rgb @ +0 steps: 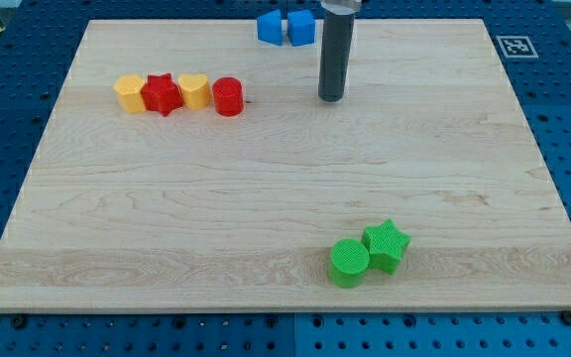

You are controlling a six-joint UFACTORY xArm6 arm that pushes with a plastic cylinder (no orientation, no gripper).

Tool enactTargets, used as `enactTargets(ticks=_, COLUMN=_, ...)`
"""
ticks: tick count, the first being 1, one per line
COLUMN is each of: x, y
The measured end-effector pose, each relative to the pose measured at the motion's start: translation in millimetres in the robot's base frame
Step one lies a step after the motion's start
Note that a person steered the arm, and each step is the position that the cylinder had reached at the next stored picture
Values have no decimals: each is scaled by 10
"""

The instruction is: Move the red star into the yellow heart

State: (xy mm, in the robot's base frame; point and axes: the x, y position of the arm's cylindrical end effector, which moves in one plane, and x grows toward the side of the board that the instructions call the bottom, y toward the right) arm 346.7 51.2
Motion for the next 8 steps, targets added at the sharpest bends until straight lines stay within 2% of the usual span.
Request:
enactTargets(ticks=4, x=-74, y=-404)
enactTargets(ticks=8, x=-531, y=-1836)
